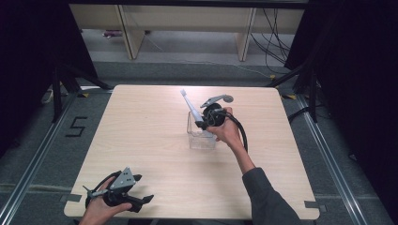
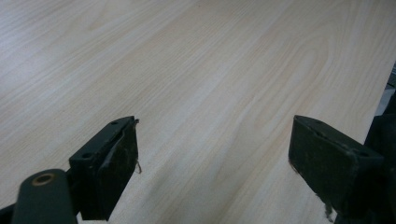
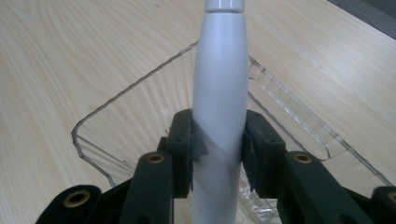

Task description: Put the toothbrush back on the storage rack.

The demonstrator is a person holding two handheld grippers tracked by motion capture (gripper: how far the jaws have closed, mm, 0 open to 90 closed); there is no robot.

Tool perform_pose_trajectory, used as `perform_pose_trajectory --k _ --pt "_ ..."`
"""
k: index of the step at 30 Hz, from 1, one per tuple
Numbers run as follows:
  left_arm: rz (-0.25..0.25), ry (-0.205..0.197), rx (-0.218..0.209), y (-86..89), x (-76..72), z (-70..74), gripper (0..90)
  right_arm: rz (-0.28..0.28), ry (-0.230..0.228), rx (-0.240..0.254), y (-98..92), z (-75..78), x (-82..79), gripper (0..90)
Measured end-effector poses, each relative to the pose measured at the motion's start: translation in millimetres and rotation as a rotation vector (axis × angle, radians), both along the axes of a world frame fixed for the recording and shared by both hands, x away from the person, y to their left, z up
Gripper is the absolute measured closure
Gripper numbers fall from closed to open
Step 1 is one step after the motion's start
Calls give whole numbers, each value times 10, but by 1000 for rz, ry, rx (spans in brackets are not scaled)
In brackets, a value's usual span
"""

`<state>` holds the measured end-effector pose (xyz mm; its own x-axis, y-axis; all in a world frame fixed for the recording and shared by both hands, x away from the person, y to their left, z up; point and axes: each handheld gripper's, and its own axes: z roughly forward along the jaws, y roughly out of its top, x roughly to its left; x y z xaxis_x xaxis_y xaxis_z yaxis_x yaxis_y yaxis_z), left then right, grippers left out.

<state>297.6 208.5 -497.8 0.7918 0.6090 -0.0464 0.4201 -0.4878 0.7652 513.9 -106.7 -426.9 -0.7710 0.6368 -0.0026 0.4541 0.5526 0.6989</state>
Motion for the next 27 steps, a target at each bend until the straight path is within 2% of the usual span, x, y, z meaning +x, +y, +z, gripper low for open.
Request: perform_pose_trajectory --k 3,4,5,8,9,10,11,12,13,14,20,24,27 --pt "-1 0 0 -1 0 0 154 2 13 -23 6 0 -6 668" --pt "-6 -2 18 8 6 4 154 1 6 -28 14 -6 -1 668" --pt "-5 -3 27 9 7 7 153 -5 26 -30 23 0 -8 668" --pt "-5 -4 20 8 6 5 153 -13 38 -45 44 1 -8 668" --pt "-5 -4 19 9 6 5 153 -15 25 -41 57 -16 -2 668" --pt "-7 0 -5 -3 1 -1 153 -26 51 -52 67 -10 -6 668" --pt "-17 -5 7 5 9 2 153 -31 57 -62 74 -4 -10 668" --pt "-11 -1 21 10 4 7 153 -8 39 -69 76 -9 4 668" --pt "-10 0 27 10 3 10 154 -14 48 -82 89 -10 0 667" --pt "-13 -6 30 11 7 9 153 2 41 -92 90 -7 10 668" --pt "-5 -2 34 13 7 8 153 -13 70 -107 112 -12 -8 667" --pt "-3 1 34 12 5 7 153 -5 77 -94 114 -27 3 665" --pt "-4 3 24 6 3 4 153 -5 74 -110 115 -21 5 664"
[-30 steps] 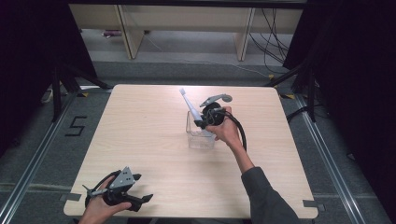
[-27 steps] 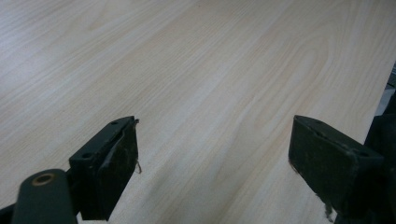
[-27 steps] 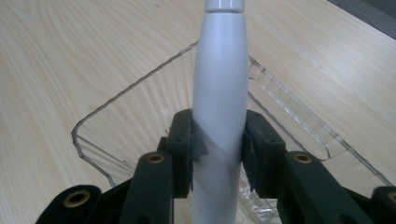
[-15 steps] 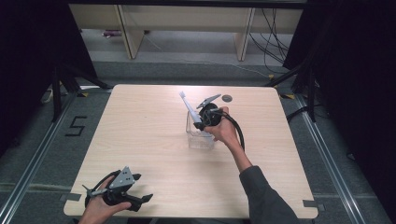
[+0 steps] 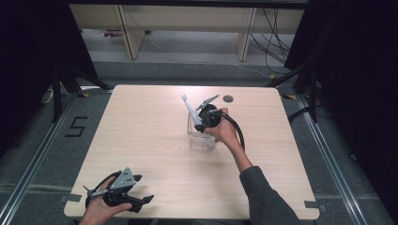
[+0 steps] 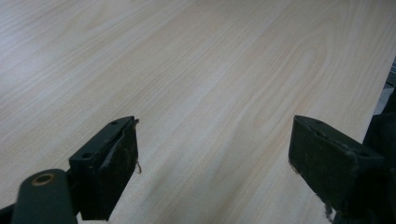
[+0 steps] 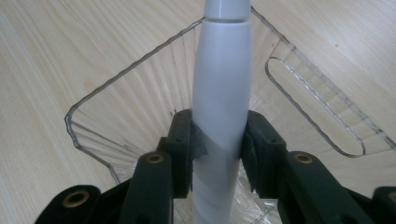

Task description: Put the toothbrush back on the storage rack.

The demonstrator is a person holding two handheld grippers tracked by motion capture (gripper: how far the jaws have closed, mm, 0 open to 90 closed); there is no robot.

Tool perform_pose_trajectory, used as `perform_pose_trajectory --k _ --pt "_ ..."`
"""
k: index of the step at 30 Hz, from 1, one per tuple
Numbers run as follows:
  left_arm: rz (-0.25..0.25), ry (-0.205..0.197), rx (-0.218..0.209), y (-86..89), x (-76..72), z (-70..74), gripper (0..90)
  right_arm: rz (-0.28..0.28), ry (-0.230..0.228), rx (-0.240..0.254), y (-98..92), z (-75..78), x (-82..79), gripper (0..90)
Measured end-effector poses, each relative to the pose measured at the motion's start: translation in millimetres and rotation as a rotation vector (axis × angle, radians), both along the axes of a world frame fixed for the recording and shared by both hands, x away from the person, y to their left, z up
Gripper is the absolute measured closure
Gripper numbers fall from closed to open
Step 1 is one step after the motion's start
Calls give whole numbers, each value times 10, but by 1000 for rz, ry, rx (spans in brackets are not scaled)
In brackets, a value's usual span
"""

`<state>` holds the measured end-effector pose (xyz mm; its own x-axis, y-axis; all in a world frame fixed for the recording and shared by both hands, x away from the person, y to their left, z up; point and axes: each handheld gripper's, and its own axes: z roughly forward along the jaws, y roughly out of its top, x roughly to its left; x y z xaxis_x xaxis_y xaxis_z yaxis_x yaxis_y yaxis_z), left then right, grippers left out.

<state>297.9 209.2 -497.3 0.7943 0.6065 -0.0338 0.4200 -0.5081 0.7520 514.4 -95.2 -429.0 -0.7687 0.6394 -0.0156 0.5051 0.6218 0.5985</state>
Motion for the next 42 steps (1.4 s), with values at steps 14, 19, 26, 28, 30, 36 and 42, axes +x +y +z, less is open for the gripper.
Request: perform_pose_trajectory --k 14,19,26,28,30,36,42 --pt "-14 -11 1 -1 4 1 153 -28 -8 27 -62 67 -12 601" --pt "-13 -20 10 6 8 5 153 -46 -17 63 -126 151 -51 578" --pt "-15 -15 2 -1 8 -1 153 -43 -35 103 -208 236 -85 558" --pt "-10 -12 -2 -2 4 -2 153 -58 -47 108 -223 240 -99 549" --pt "-8 -6 -3 -4 1 -2 153 -27 -66 114 -252 264 -98 535" --pt "-11 -10 -10 -5 5 -8 153 -26 -74 136 -279 311 -139 505" --pt "-10 -13 -6 -4 5 -7 153 -22 -89 139 -323 341 -163 476"
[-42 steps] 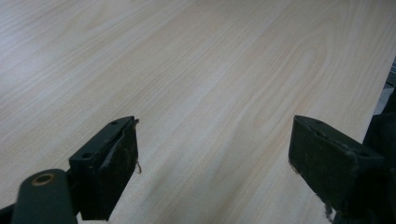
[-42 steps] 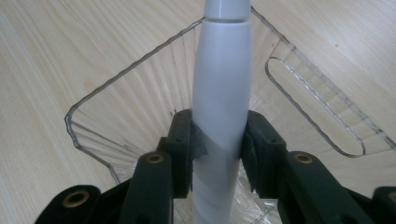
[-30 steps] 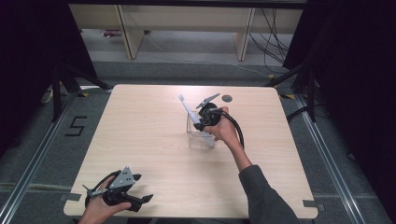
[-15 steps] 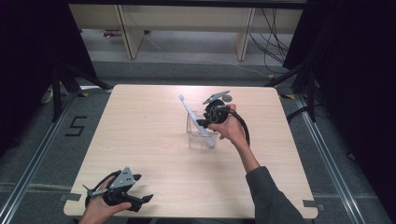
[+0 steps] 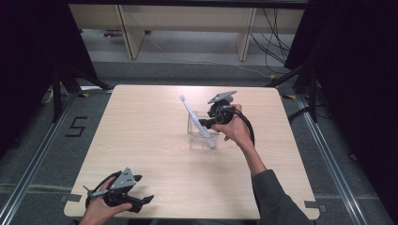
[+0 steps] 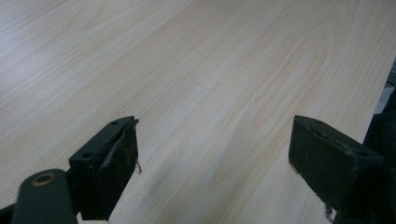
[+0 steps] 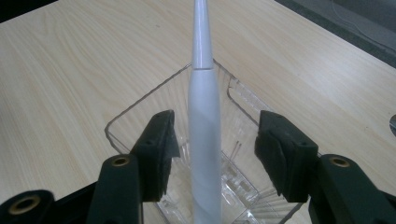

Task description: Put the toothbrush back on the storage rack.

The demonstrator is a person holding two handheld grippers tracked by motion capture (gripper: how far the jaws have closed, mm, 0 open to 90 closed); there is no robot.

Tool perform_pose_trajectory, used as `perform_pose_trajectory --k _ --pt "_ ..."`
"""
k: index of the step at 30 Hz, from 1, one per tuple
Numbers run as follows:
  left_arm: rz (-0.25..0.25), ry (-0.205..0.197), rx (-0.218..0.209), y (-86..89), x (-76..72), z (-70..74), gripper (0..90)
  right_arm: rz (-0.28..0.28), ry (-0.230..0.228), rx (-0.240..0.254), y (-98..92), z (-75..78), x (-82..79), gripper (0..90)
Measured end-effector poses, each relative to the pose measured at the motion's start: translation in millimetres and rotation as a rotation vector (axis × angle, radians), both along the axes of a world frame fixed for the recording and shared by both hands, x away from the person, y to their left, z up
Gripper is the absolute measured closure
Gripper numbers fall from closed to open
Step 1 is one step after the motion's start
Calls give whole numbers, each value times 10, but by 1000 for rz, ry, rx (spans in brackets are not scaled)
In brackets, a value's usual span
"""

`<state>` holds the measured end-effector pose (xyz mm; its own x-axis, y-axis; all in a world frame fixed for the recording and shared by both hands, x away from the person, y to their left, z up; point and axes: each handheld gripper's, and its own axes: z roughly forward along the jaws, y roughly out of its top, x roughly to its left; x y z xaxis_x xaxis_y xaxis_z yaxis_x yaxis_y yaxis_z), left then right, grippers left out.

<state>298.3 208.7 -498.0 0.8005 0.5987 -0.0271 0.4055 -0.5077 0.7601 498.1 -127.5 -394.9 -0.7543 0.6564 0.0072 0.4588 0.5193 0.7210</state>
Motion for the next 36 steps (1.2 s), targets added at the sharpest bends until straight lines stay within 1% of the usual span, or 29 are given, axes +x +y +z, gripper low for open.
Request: perform_pose_trajectory --k 1,2,3,4,6,7,8,9,10,11,12,14,15,16,17,19,20,22,24,25,26,27,28,30,31,32,33,34,36 --pt "-2 0 -5 -1 2 -4 153 -8 8 9 0 4 -13 476" --pt "-1 0 -6 -1 2 -6 154 -2 -14 13 -3 -6 -8 475" --pt "-1 0 -6 -1 2 -6 153 -2 -9 16 -10 1 -16 474" --pt "-1 0 -6 -1 2 -6 153 0 -8 1 -30 22 -21 467" --pt "-1 1 -6 -2 2 -6 153 2 -6 7 -33 23 -22 465" --pt "-1 -1 -5 -2 3 -5 153 -1 -21 22 -42 20 -26 461" --pt "0 1 -1 0 1 -2 154 -10 -7 25 -48 34 -38 458" --pt "0 -1 -6 -2 2 -6 154 -5 -12 16 -65 42 -40 457" --pt "1 0 -6 -2 2 -7 153 -13 -1 24 -67 46 -52 456" --pt "-1 0 2 1 3 -3 153 -14 -7 35 -69 43 -59 452" --pt "-1 0 2 0 2 -2 153 -18 -2 40 -73 51 -73 449" --pt "-1 -1 -5 -2 3 -6 153 -22 -1 49 -75 50 -81 437" --pt "1 0 -6 -2 2 -6 153 -27 8 47 -84 65 -96 433" --pt "1 0 -7 -2 2 -7 153 -22 -10 43 -97 63 -88 432" --pt "1 0 -6 -1 2 -7 153 -24 -13 60 -90 53 -92 430" --pt "0 0 -5 -1 2 -7 153 -19 -37 53 -103 63 -91 424" --pt "0 0 -6 -2 2 -6 153 -32 -14 66 -97 68 -108 419" --pt "1 0 -6 -2 2 -7 153 -30 -5 58 -115 87 -118 413" --pt "1 0 -6 -1 1 -7 153 -29 -13 71 -121 78 -119 409" --pt "1 0 -6 -1 1 -7 153 -30 -13 58 -138 91 -123 407" --pt "1 -1 -6 -2 2 -7 153 -29 -19 66 -139 86 -125 404" --pt "0 -1 -6 -2 2 -7 153 -26 -13 67 -144 89 -133 401" --pt "0 0 -5 -2 2 -7 153 -32 -25 76 -149 79 -131 397" --pt "3 2 -1 0 -2 -5 153 -32 -19 71 -164 89 -143 389" --pt "0 -9 3 4 8 -9 153 -23 -22 69 -172 92 -143 388" --pt "4 -2 5 4 1 -4 153 -33 -27 79 -170 90 -153 387" --pt "5 0 4 4 1 -4 154 -36 -16 78 -175 99 -166 386" --pt "5 0 5 3 1 -4 153 -30 -44 90 -176 88 -160 383" --pt "2 2 1 0 -1 -5 153 -24 -26 90 -189 105 -183 376"
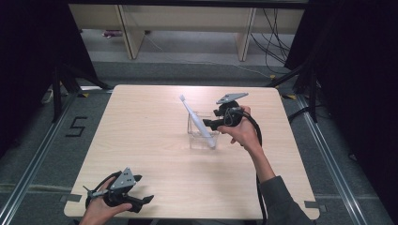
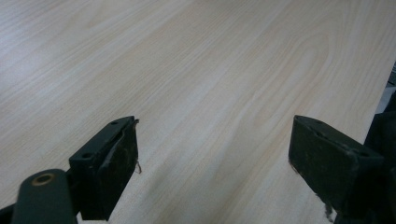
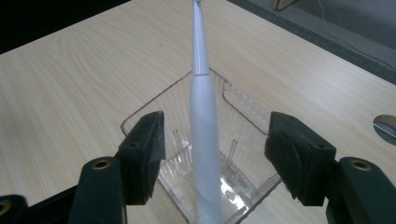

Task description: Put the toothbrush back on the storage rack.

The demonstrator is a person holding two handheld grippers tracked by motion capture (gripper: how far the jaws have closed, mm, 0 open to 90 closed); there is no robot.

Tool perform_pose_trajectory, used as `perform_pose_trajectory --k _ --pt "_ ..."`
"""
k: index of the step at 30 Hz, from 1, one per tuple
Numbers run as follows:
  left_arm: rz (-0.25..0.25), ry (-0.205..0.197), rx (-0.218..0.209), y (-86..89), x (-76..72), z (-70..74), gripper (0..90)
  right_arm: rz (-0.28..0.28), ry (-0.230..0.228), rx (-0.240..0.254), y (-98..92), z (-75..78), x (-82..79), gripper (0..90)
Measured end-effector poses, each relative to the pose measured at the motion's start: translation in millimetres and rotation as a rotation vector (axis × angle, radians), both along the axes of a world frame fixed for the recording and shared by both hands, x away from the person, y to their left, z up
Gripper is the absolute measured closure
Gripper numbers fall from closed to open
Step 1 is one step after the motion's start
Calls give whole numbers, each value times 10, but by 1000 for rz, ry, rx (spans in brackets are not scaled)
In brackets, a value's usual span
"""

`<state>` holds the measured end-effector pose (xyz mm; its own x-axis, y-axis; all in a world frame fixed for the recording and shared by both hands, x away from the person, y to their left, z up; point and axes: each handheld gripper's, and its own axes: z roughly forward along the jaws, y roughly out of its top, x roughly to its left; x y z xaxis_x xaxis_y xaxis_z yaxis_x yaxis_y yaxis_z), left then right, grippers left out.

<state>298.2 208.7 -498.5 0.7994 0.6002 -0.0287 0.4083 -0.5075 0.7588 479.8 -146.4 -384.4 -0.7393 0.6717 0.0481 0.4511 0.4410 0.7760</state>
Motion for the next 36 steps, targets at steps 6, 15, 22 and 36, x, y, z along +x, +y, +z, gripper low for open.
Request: perform_pose_trajectory --k 6,15,22,36 --pt "5 -4 2 2 0 -2 153 -11 -2 7 -45 9 -55 357" --pt "6 0 -16 -11 -7 -14 153 10 -51 46 -106 6 -127 355" --pt "5 -4 -20 -13 -15 -3 153 10 -46 36 -137 15 -160 346" --pt "-4 -17 -5 4 -11 20 153 -4 -72 46 -262 20 -261 335"
